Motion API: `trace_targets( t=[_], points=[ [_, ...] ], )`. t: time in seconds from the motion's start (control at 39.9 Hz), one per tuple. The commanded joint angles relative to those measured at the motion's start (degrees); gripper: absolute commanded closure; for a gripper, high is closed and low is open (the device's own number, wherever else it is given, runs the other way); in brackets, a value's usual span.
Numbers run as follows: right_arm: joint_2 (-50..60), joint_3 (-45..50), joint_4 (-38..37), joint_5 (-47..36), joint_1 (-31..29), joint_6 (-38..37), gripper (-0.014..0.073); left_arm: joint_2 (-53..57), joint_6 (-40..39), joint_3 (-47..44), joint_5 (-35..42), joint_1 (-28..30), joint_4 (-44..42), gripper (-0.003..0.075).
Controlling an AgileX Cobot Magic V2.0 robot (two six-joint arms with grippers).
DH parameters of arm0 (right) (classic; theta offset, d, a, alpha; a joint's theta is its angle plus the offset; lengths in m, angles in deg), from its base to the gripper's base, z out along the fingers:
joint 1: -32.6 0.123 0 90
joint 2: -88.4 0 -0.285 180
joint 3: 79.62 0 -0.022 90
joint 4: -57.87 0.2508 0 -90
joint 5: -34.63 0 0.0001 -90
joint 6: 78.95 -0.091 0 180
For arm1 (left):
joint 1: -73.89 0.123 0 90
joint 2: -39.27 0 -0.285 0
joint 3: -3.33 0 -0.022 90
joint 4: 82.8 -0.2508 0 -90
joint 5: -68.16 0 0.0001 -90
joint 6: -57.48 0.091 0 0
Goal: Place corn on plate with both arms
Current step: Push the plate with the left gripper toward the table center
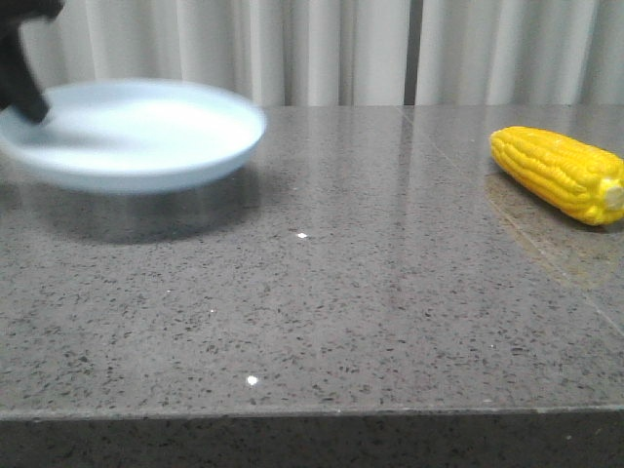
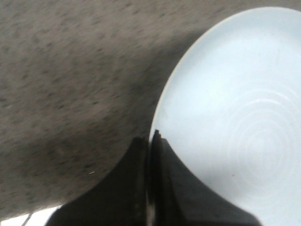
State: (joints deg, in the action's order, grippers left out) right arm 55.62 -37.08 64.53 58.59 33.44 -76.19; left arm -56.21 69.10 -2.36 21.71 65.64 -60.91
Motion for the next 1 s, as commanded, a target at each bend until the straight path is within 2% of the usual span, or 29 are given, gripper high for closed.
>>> trace_targets(
  t=[0.0,0.2,0.53,0.6,0.7,0.83,0.9,0.98],
  points=[
    [-0.77,-2.25,0.31,-4.44,-0.17,0.54,-0.0059,1.71,-0.06,2.35,2.47,-2.40,6.91,0.0741],
    [-0.77,-2.25,0.31,-4.44,-0.17,0.54,-0.0059,-2.56,-2.07,2.35,3.35,-6.49,7.44,0.0740],
    [-0.77,-2.25,0.31,-4.44,-0.17,0.54,-0.0059,-8.12,-2.61,2.35,4.93,-8.75,7.35,0.0724],
    [-0.77,-2.25,0.31,-4.44,-0.17,0.54,-0.0059,-8.64,-2.61,2.35,4.93,-8.75,7.35,0.0656],
    [-0.77,-2.25,0.31,-4.44,-0.17,0.54,-0.0059,-8.74,-2.61,2.35,5.17,-8.75,7.35,0.0486],
    [-0.77,-2.25,0.31,-4.44,-0.17,0.54,-0.0059,-6.95,-2.61,2.35,6.56,-8.75,5.05,0.0310],
    [-0.77,-2.25,0.31,-4.44,-0.17,0.54,-0.0059,-4.53,-2.61,2.35,7.09,-8.75,1.61,0.0279],
    [-0.77,-2.25,0.31,-4.44,-0.17,0.54,-0.0059,-1.59,-4.78,2.35,6.69,-8.75,-3.67,0.0324]
  ],
)
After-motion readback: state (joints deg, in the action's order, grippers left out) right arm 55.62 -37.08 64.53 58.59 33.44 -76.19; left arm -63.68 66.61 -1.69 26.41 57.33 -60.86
